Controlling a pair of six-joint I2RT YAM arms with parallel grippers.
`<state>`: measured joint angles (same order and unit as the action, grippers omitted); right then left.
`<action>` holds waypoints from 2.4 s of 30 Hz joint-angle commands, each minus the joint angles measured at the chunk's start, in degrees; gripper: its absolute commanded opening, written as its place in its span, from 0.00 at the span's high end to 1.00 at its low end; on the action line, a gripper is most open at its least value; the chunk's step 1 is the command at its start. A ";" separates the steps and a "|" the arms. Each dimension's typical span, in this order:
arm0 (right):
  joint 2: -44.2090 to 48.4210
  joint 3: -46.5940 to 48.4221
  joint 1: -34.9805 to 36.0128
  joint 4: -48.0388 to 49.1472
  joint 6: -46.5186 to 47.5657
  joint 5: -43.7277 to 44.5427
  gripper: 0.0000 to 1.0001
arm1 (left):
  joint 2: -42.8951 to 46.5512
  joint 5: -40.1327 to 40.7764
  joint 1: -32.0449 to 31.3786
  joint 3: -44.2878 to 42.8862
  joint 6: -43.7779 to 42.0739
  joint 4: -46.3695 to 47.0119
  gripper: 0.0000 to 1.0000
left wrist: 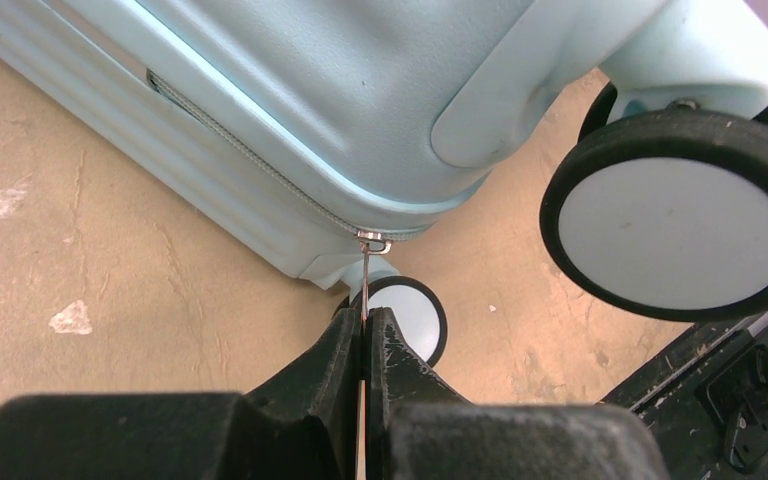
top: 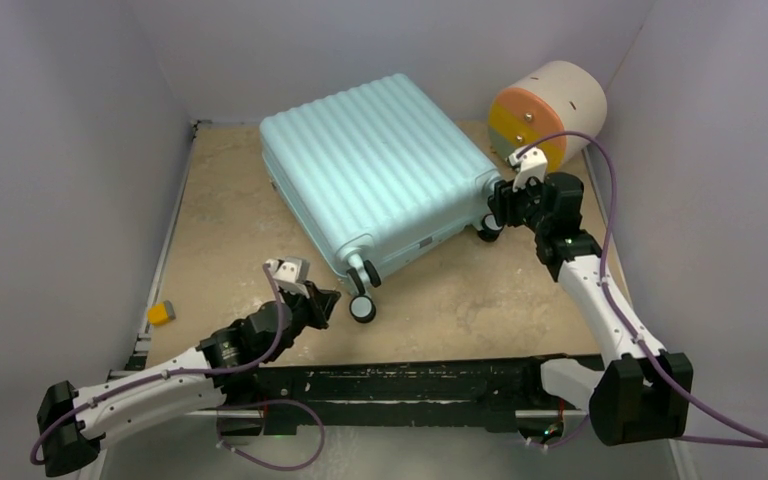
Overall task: Pack the luggage
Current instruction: Zip the luggage at the center of the board.
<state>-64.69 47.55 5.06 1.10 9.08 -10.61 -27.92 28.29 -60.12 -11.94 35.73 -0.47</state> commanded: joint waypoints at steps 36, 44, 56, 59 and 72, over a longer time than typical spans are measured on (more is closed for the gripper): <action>17.00 -3.93 8.74 -2.73 -19.27 27.77 1.00 | -0.68 -6.53 -8.41 -0.62 -0.20 -2.21 1.00; 14.49 -4.47 7.08 -1.44 -19.80 39.18 1.00 | -0.45 -2.49 -12.27 -2.65 4.05 -8.60 1.00; 11.57 -3.48 5.18 12.37 -19.28 35.77 1.00 | 0.20 -1.31 -13.63 -3.87 8.59 -13.68 1.00; 9.05 -2.12 5.11 13.92 -18.33 34.48 1.00 | 0.42 -1.71 -14.19 -3.92 8.83 -14.03 1.00; 5.73 -8.11 5.05 20.67 -16.51 31.56 1.00 | -7.68 -3.08 -18.76 -9.11 4.87 -13.90 1.00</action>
<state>-57.25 39.66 12.64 7.86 -3.77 8.56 -34.70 37.95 -74.39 -18.52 41.85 -11.11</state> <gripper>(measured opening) 0.582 0.034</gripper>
